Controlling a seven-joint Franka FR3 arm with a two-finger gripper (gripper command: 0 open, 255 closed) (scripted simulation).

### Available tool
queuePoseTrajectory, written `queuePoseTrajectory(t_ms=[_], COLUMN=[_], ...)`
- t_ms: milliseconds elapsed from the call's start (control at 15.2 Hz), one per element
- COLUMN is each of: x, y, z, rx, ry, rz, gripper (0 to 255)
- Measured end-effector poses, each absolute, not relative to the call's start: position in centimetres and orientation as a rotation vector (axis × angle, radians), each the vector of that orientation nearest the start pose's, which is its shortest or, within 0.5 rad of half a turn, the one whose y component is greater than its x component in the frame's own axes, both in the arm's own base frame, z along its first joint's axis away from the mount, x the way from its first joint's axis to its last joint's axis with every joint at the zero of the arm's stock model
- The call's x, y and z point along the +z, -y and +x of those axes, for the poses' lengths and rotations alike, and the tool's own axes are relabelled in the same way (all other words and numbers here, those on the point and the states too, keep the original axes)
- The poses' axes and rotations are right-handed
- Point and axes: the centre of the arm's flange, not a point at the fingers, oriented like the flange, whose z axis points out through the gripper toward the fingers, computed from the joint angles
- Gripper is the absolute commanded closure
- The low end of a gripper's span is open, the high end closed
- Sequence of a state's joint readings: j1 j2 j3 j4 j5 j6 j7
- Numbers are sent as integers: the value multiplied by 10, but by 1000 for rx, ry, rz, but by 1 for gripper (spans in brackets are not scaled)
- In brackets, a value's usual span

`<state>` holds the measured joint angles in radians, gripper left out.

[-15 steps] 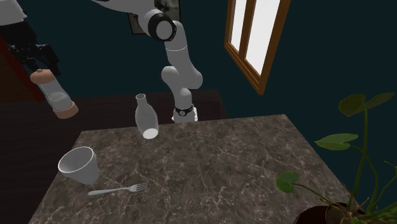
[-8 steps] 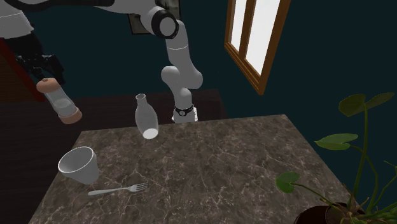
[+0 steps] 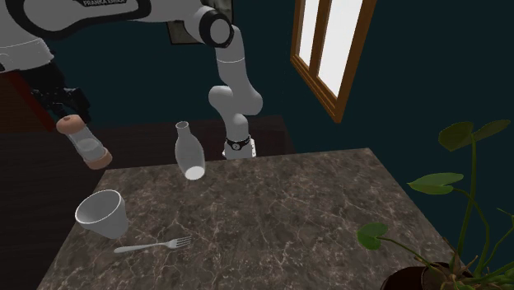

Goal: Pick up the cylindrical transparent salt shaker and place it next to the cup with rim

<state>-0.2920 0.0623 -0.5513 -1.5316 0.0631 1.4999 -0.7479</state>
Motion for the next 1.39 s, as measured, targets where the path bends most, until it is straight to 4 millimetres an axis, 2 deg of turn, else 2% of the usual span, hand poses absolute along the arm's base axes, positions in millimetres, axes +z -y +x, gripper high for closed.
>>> queuePoseTrajectory(t_ms=[1386], x=[496], y=[409], z=[387], rx=[58], ry=[-143], rz=[-3056], gripper=[255])
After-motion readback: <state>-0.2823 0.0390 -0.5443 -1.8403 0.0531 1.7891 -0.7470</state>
